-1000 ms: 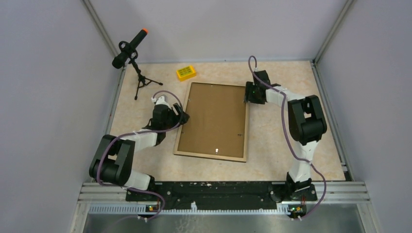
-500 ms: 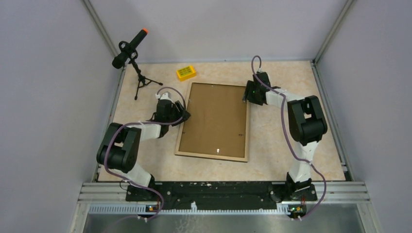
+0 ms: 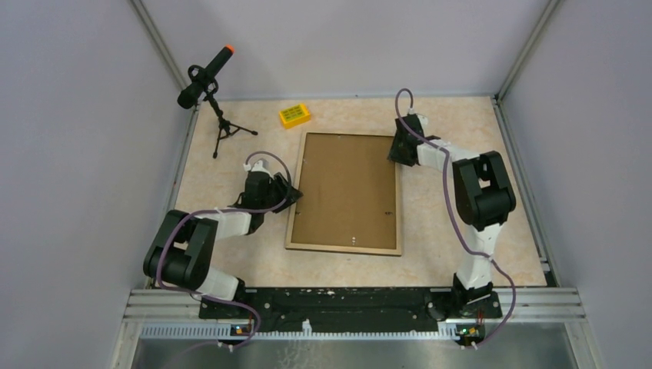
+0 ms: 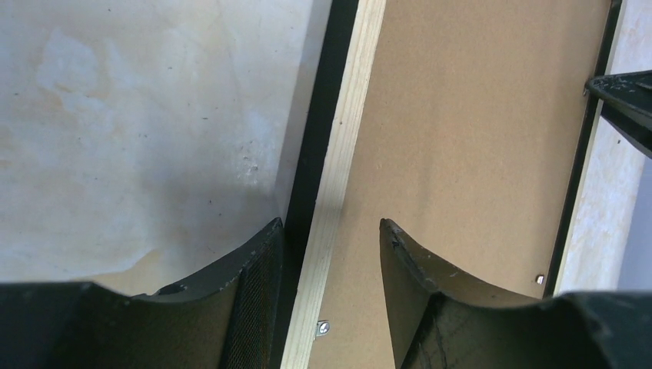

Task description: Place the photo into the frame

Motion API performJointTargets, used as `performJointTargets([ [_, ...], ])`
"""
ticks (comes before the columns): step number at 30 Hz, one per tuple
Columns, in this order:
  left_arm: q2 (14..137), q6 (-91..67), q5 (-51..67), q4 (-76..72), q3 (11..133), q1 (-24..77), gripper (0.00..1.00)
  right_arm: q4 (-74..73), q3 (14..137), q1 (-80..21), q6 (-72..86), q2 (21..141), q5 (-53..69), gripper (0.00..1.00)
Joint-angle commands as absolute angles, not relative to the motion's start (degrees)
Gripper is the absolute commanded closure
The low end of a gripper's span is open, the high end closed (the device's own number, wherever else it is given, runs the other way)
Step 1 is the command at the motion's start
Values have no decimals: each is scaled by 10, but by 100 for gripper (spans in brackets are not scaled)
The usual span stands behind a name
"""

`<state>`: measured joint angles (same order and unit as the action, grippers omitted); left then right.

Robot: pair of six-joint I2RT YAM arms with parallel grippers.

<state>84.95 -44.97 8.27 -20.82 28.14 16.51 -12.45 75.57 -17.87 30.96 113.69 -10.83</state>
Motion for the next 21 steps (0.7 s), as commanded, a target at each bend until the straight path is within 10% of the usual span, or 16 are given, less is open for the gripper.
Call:
performJointTargets([
  [1,850,-469,85,-189,253,169,45,-152,769,-188,304,1147,-154,65],
  [12,851,-471,91,-201,248,170,44,-135,769,-191,308,1154,-110,79],
  [21,823,-465,105,-227,224,170,36,-150,791,-197,228,1089,-86,33],
])
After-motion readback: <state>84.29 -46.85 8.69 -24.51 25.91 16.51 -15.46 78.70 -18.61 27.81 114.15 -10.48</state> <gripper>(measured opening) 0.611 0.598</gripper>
